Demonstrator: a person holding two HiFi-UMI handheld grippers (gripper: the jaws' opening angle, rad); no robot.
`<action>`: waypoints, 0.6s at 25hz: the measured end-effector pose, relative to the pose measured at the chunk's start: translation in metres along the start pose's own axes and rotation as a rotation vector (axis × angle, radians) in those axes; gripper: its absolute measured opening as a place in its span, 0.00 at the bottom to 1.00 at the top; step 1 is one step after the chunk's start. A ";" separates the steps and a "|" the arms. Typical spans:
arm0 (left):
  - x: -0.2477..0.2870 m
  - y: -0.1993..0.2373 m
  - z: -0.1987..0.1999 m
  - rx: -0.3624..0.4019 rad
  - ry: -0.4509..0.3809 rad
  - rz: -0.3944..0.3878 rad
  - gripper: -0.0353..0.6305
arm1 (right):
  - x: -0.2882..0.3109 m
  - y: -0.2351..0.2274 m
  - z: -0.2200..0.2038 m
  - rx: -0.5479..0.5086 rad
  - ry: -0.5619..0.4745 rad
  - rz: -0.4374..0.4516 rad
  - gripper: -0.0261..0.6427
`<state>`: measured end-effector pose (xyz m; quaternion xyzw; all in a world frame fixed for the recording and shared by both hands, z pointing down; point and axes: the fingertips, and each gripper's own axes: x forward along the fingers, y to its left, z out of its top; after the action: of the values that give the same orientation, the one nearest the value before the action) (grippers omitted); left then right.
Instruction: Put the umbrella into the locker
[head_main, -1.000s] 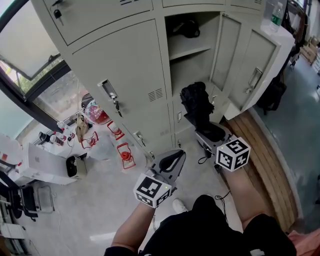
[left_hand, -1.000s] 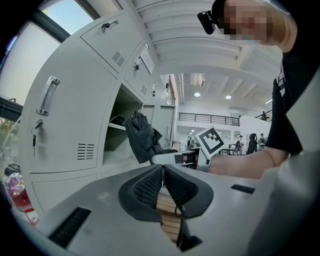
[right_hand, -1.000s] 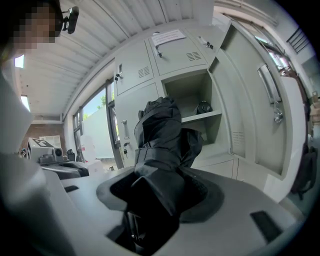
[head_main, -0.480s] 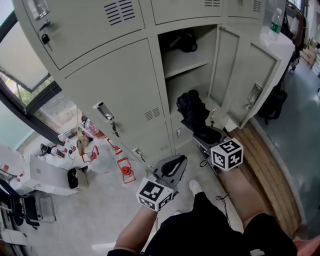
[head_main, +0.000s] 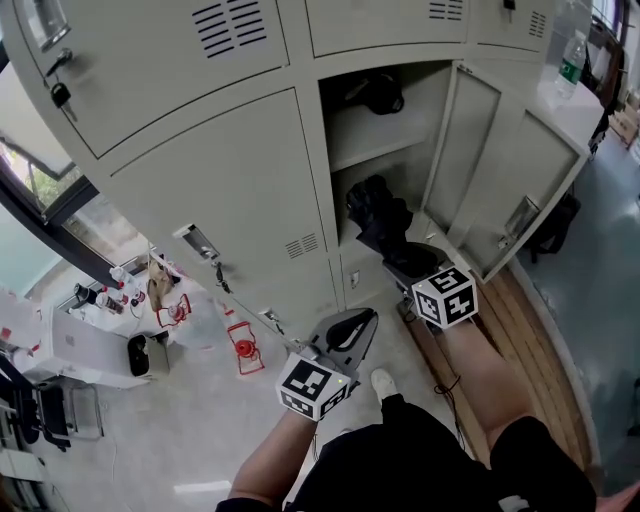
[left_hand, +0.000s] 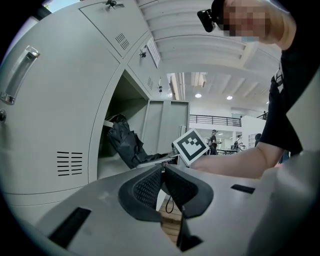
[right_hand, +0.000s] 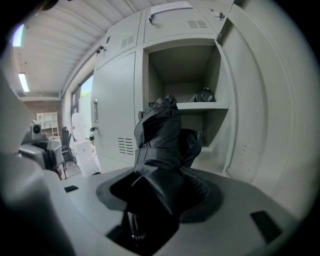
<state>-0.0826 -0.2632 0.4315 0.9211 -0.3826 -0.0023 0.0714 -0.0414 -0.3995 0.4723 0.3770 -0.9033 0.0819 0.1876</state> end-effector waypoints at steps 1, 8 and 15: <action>0.002 0.003 0.000 -0.002 0.000 0.003 0.09 | 0.005 -0.003 0.000 -0.012 0.012 0.000 0.48; 0.016 0.016 -0.001 -0.001 0.010 0.009 0.09 | 0.038 -0.022 0.003 -0.089 0.067 0.005 0.48; 0.030 0.025 -0.002 0.006 0.025 0.012 0.09 | 0.067 -0.043 0.009 -0.176 0.107 0.000 0.48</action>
<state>-0.0784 -0.3014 0.4388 0.9189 -0.3874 0.0110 0.0734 -0.0566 -0.4761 0.4916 0.3540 -0.8958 0.0224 0.2677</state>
